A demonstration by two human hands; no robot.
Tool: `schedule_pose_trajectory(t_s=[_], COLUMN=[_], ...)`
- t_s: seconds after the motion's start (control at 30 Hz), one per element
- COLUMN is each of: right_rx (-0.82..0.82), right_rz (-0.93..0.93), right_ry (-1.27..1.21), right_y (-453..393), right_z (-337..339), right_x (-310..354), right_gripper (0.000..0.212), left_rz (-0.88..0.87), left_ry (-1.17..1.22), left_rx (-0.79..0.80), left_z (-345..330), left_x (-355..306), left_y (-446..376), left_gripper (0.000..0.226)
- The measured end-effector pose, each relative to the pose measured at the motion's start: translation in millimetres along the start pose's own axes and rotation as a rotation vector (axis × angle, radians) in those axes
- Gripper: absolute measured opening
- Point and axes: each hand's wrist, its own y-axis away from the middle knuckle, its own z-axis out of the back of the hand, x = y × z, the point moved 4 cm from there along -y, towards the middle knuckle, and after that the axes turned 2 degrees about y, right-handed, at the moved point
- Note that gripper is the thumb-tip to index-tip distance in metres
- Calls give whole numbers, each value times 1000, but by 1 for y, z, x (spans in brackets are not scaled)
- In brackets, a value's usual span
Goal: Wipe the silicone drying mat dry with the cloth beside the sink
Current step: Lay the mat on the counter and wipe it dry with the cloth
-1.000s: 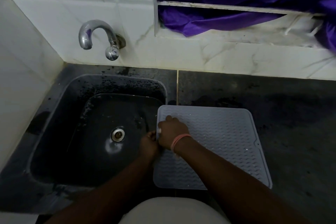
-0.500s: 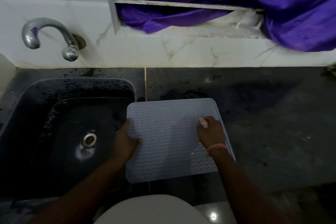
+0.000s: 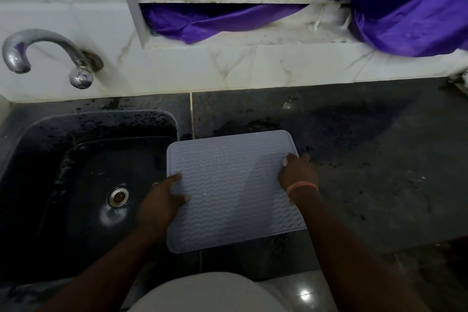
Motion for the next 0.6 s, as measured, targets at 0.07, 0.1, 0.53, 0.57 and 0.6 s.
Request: schedule_pose_trajectory(t_s=[0.07, 0.1, 0.53, 0.57, 0.6], right_rx=[32, 56, 168, 177, 190], right_rz=[3, 4, 290, 312, 331], right_ry=[42, 58, 70, 57, 47], right_y=[-4, -5, 52, 56, 60], right_z=[7, 10, -27, -30, -32], right_x=[6, 11, 131, 141, 148], right_gripper=[36, 37, 38, 37, 37], left_rz=[5, 9, -11, -4, 18], left_ry=[-11, -21, 98, 147, 197], left_rx=[8, 5, -47, -56, -51], left_z=[0, 0, 1, 3, 1], left_x=[-2, -5, -9, -9, -8], left_y=[1, 2, 6, 7, 7], left_gripper=[72, 71, 97, 111, 124])
